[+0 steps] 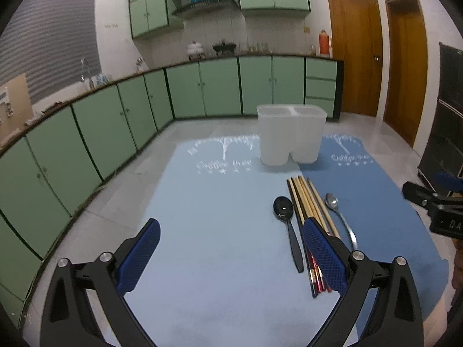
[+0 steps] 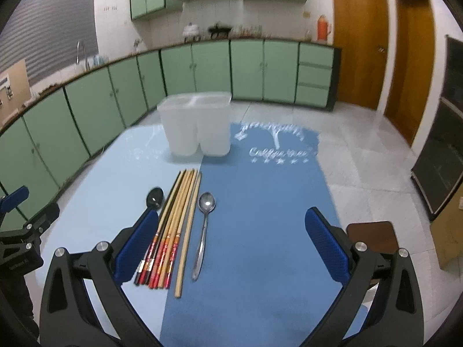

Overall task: Organize utensils
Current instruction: 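Move the right tool to the silver spoon while the left tool approaches the black spoon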

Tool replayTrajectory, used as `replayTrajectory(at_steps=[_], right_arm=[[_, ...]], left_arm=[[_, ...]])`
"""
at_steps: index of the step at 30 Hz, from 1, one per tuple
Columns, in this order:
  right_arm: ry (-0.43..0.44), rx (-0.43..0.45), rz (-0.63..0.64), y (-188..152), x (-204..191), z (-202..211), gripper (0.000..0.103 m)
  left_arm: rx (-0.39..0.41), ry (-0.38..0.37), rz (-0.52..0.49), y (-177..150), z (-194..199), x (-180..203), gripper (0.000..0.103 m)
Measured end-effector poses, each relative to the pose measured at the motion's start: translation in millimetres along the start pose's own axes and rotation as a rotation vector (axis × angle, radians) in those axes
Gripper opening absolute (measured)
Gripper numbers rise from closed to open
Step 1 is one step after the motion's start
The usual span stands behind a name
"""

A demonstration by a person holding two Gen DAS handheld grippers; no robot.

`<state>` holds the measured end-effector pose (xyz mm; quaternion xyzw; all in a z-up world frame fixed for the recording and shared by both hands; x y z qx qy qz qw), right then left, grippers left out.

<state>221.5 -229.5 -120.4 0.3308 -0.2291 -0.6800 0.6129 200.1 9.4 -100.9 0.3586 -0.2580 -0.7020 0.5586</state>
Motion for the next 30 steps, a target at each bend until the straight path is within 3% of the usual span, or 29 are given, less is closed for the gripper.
replayTrajectory(at_steps=[4,8,18,21,30], right_arm=[[0.024,-0.106,0.023,-2.8,-6.4,-41.6,0.094],[0.046,-0.195,0.033,-7.9,-11.4,-76.9,0.080],[0.048,-0.309,0.043,-12.4,-18.5,-135.6,0.065],[0.029,-0.327,0.058,-18.9,-18.3,-144.3,0.061],[0.022,-0.274,0.099,-16.9,-21.0,-151.2,0.061]], left_arm=[[-0.068,-0.025,-0.002,0.5,-37.7,4.5,0.094],[-0.121,-0.044,-0.009,-1.7,-67.3,12.5,0.094],[-0.185,-0.073,0.013,-0.4,-116.0,20.2,0.094],[-0.198,-0.079,0.016,-3.6,-121.7,19.4,0.094],[-0.214,-0.120,0.017,-0.1,-139.2,34.1,0.094]])
Point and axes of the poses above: each gripper's, at about its wrist camera, not at the fingertips, and z roughly against the way its jaws point, x to its right, y to its top, the point moved 6 cm from there along -z, roughly the way its jaws point, and after that the axes turned 9 degrees about -z, right-handed, at the moved point
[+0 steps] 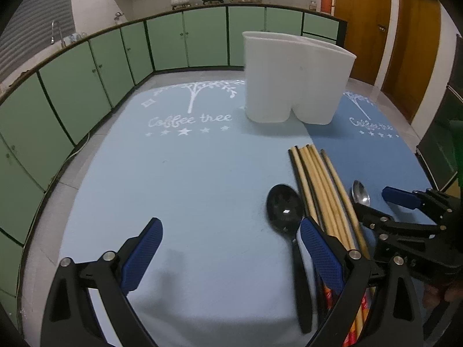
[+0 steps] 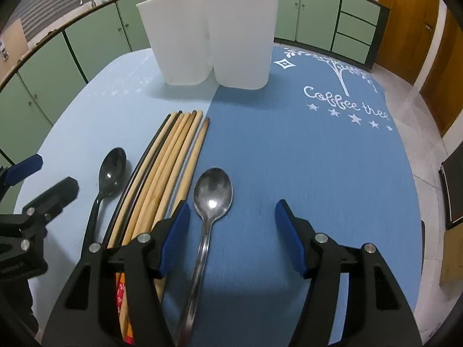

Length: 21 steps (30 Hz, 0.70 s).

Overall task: Organize utensils
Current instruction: 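Move the right tool to the silver spoon while the left tool approaches the black spoon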

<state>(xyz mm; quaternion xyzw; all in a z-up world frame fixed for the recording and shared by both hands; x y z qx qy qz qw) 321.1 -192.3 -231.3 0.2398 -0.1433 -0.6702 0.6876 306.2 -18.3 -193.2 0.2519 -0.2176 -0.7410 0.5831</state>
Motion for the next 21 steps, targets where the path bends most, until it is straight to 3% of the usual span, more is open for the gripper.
replayTrajectory(at_steps=[11,21], right_arm=[[0.001,0.019,0.010,11.9,-1.0,-6.9,0.056],[0.039,0.022,-0.002,9.9,12.5,-2.0,0.040]], left_arm=[[-0.024,-0.010,-0.011,21.2,-30.0,9.3,0.091],[-0.070,-0.036,0.016,6.2,-49.2,2.6,0.089]])
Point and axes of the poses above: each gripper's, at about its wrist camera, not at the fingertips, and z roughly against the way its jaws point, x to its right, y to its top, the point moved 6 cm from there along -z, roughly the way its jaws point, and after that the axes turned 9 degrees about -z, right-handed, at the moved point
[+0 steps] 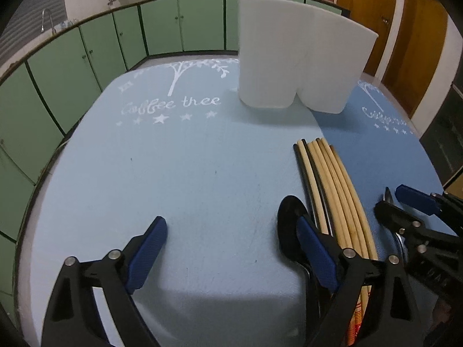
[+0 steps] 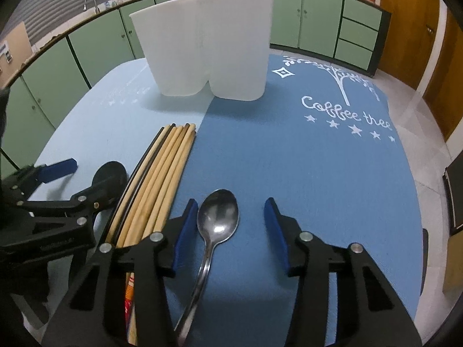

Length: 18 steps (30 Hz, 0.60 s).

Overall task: Organize utensils
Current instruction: 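Move the right tool to the silver spoon while the left tool approaches the black spoon, then close the right tool on the silver spoon while the left tool grasps the black spoon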

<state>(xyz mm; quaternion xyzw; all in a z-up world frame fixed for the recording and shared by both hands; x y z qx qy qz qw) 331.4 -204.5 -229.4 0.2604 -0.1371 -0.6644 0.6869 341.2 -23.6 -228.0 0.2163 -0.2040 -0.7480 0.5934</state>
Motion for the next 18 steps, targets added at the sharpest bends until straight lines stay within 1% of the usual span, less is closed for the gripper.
replayTrajectory(at_steps=[1,2,3,6,9,14,18], right_arm=[[0.001,0.000,0.001,0.2,2.6,0.6,0.038],[-0.002,0.000,0.003,0.4,5.2,1.0,0.032],[-0.004,0.000,0.002,0.2,6.8,1.4,0.029],[0.001,-0.007,-0.007,1.0,9.7,2.6,0.029],[-0.006,-0.007,0.005,0.6,10.7,4.1,0.029],[-0.060,0.003,0.035,2.1,22.7,6.5,0.029],[-0.048,-0.002,0.001,5.1,35.6,8.3,0.029]], left_arm=[[0.003,0.002,-0.004,0.5,-0.4,-0.6,0.089],[0.005,0.002,-0.007,1.2,-1.0,-0.8,0.089],[0.006,0.001,-0.010,1.6,-1.2,-1.1,0.089],[0.008,0.001,-0.016,2.3,-1.4,-0.2,0.089],[0.003,-0.018,-0.003,-1.2,3.1,-1.0,0.088],[0.021,-0.034,-0.017,-4.0,13.3,3.5,0.089],[0.029,-0.054,-0.029,-2.8,15.0,8.9,0.089]])
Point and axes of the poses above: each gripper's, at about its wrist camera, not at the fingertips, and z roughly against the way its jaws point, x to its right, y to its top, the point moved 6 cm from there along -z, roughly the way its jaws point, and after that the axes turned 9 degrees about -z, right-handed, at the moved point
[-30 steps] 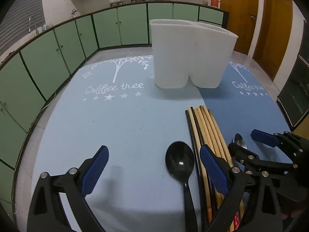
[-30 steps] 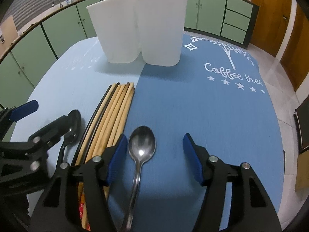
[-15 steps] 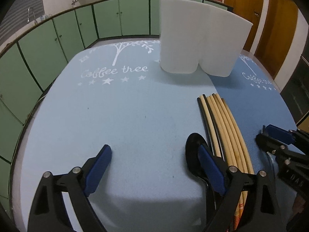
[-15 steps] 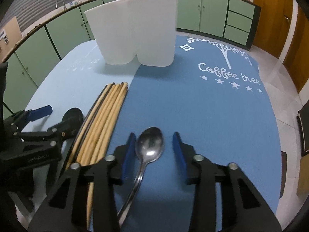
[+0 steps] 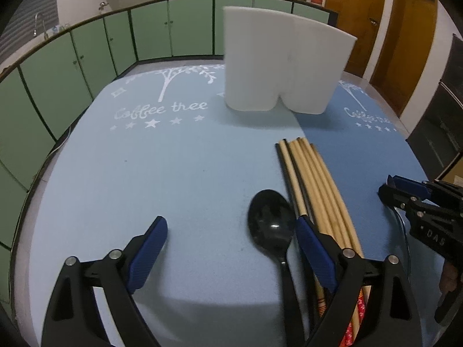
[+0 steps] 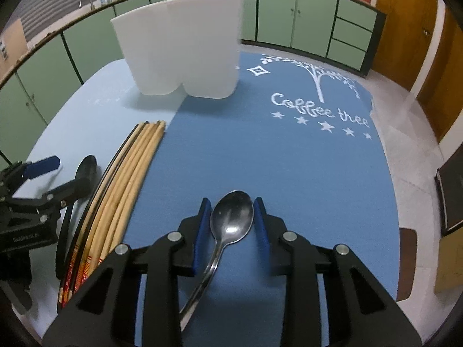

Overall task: Organize utensils
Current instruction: 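Close the right tool on the silver spoon while the left tool grasps the black spoon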

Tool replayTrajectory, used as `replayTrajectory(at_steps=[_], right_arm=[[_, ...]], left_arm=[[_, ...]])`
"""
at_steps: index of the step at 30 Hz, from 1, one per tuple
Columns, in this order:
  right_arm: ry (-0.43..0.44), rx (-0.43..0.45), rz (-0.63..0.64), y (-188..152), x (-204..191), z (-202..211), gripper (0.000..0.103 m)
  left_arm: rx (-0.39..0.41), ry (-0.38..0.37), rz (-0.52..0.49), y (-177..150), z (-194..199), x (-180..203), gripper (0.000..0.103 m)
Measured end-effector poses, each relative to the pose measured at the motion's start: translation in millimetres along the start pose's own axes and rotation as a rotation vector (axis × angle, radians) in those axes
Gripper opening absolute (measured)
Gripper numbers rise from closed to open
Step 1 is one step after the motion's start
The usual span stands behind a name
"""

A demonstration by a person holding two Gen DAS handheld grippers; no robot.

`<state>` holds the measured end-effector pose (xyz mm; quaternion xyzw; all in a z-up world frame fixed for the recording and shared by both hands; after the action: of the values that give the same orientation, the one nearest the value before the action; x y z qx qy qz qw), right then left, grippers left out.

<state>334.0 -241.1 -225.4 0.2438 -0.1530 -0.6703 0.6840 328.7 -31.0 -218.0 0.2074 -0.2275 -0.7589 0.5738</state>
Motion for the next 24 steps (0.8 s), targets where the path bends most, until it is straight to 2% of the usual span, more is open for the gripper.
replayTrajectory(at_steps=[5,7,10,11,15,17,21,23,24], right_arm=[[0.000,0.004,-0.002,0.2,6.0,-0.9,0.029],[0.001,0.007,0.000,-0.4,4.8,-0.8,0.029],[0.001,0.011,-0.004,0.0,3.8,-0.9,0.029],[0.002,0.012,-0.005,0.2,3.3,-0.9,0.029],[0.008,0.017,-0.013,-1.0,4.1,0.0,0.029],[0.011,0.016,-0.017,-1.9,4.3,0.9,0.029],[0.015,0.011,-0.011,-3.6,1.5,2.0,0.030],[0.012,0.006,-0.006,-3.5,-0.8,2.0,0.032],[0.021,-0.001,-0.013,-3.0,-1.6,1.9,0.038]], left_arm=[[-0.011,0.001,0.009,8.3,-11.9,1.6,0.089],[-0.012,-0.009,0.010,11.3,-14.7,0.8,0.086],[-0.003,-0.033,0.017,13.7,-14.5,1.8,0.069],[-0.005,-0.034,0.017,13.2,-14.6,2.3,0.058],[0.016,-0.062,0.008,9.4,-11.1,0.4,0.029],[0.027,-0.082,-0.001,5.3,-8.5,-3.0,0.028],[0.034,-0.063,-0.041,-1.3,-4.0,-10.2,0.028],[0.026,-0.100,-0.022,-3.2,-1.4,-11.8,0.029],[0.021,-0.111,-0.010,-3.8,0.6,-13.0,0.032]])
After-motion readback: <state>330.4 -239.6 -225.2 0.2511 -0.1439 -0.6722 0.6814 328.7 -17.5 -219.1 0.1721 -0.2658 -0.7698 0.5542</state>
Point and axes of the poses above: each gripper's, at about its wrist camera, not at the fingertips, and z roughly against the way its jaws point, x to its right, y to its top, the point moved 6 cm from there along -z, roughly the way its jaws point, and after that the axes turned 9 degrees about -z, right-handed, at the moved point
